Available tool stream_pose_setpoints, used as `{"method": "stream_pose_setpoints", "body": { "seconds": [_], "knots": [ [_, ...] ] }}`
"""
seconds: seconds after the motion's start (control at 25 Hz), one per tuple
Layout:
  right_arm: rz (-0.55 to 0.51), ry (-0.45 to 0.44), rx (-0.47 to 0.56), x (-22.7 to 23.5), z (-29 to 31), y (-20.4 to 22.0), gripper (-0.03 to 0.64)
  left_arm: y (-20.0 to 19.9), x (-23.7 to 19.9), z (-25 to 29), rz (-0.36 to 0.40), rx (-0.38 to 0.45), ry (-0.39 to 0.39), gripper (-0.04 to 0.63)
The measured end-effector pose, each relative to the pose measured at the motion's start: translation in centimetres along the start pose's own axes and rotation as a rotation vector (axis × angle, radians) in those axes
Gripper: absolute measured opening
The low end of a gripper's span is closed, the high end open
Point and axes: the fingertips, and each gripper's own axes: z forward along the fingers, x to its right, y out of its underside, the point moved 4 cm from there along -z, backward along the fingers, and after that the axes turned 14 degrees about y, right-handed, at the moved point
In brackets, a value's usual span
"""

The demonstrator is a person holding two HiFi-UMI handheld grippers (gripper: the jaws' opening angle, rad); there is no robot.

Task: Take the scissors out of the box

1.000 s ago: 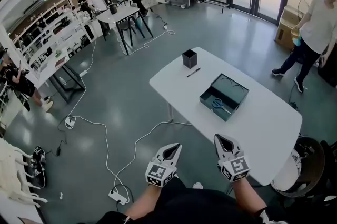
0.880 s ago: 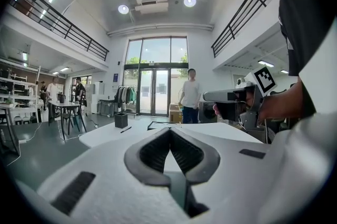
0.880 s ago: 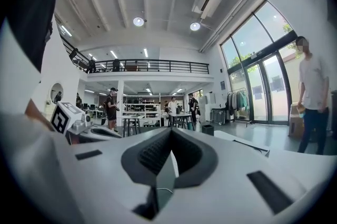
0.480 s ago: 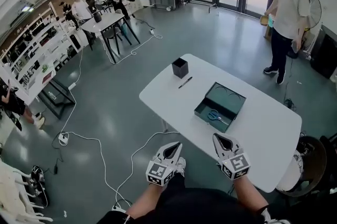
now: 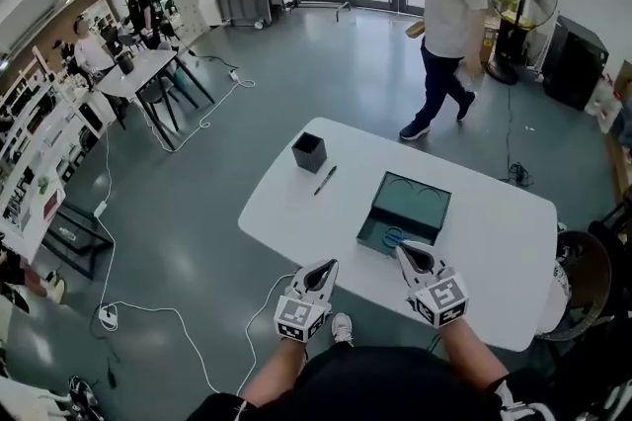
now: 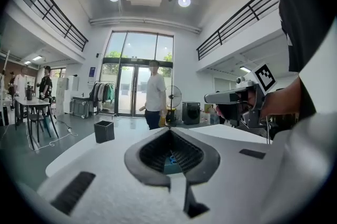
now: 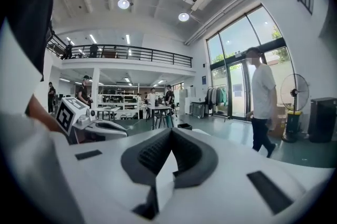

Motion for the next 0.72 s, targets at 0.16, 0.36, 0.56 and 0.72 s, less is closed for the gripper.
{"method": "stream_pose_setpoints", "body": {
  "seconds": [0.16,0.36,0.56,0.72],
  "knots": [
    [0.013,0.068,0.004,0.4,3.0,-0.1,0.006,0.0,-3.6,2.0,0.005,-0.018,0.079,0.012],
    [0.037,0.174,-0.008,2.1,4.6,0.2,0.005,0.3,-6.4,5.7,0.012,-0.043,0.195,0.012],
    [0.067,0.277,-0.040,5.0,4.6,1.4,0.005,0.0,-6.7,9.9,0.049,-0.058,0.312,0.012],
    [0.071,0.318,-0.049,6.9,4.7,2.0,0.005,0.0,-6.4,12.7,0.079,-0.078,0.378,0.012]
  ]
}}
